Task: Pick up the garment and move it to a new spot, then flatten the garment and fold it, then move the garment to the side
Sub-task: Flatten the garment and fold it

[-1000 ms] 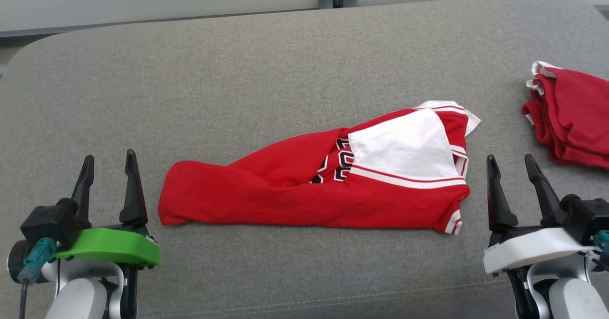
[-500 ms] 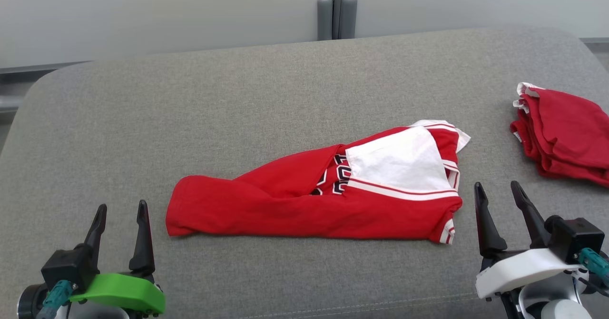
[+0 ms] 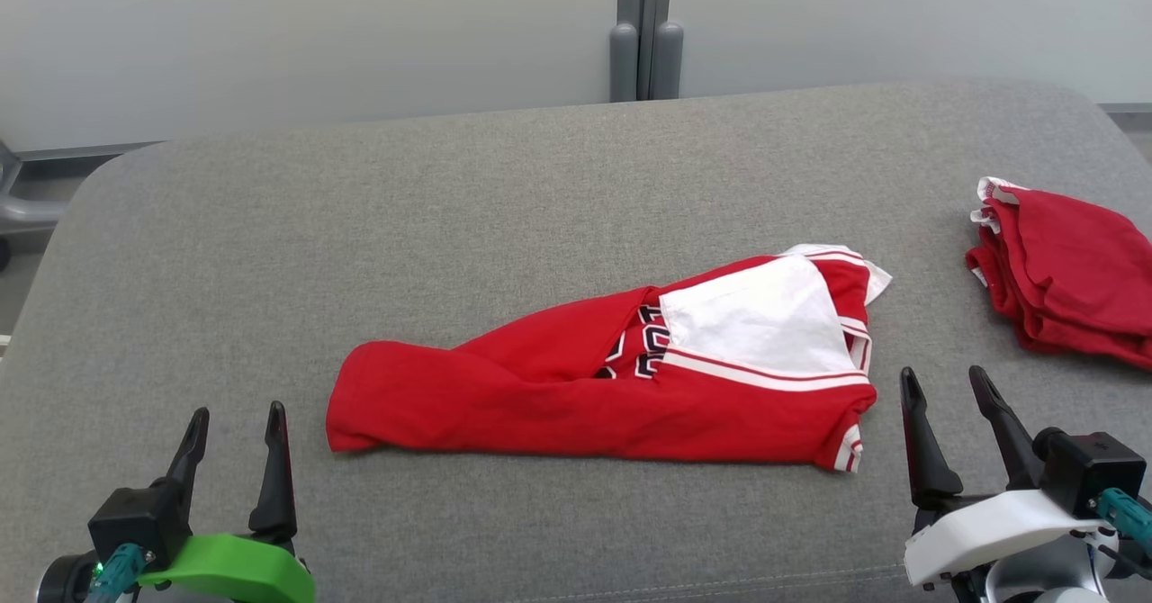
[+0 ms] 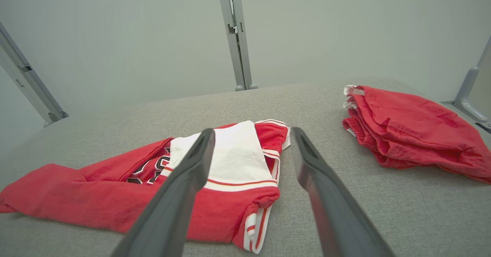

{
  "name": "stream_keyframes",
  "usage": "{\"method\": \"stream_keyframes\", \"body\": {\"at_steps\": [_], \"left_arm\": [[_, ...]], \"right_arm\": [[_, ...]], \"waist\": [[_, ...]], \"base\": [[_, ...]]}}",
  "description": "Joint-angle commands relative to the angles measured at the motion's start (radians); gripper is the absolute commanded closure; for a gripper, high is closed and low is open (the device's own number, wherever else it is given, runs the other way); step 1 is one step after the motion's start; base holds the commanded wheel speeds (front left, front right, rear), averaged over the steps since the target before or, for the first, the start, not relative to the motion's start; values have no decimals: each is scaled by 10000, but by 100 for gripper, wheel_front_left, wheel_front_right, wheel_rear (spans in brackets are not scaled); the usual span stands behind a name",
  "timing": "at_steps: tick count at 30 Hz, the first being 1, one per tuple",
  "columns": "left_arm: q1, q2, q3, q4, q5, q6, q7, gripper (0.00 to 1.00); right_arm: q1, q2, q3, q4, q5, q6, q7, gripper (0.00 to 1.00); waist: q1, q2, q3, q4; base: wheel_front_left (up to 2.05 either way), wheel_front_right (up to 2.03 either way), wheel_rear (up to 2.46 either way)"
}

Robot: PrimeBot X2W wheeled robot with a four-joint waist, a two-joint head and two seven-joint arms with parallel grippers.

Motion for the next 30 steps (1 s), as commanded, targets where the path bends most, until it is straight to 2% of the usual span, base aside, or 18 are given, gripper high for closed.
{"method": "stream_keyframes", "body": {"at_steps": [1,4,6,13,21,30], "left_arm": [[-10,86,-16,-11,15,43,3,0],[-133,71,-54,-11,-29,18,65,0],[-324,5,-154,64,-235,-168,430,0],[-1624,-49,-793,604,-956,-1090,2391,0],[-3670,-273,-968,2515,-1969,-2018,4281,0],[-5489,-349,-802,5052,-2894,-2578,5678,0]], "right_arm": [[77,-18,-14,-42,73,-4,20,0],[56,-12,-36,-80,58,-4,47,0],[4,-9,-41,-100,54,-4,48,0],[-266,-5,96,-182,-22,-4,115,0],[-667,-2,317,-233,-2,-4,-1,0],[-1077,5,369,24,105,-4,-292,0]], "waist": [[0,0,8,15],[0,0,59,62],[0,0,139,112],[0,0,548,77],[0,0,1423,-313],[0,0,2219,-733]], "base": [[0,0,0],[0,0,0],[0,0,0],[0,0,0],[0,0,0],[0,0,0]]}}
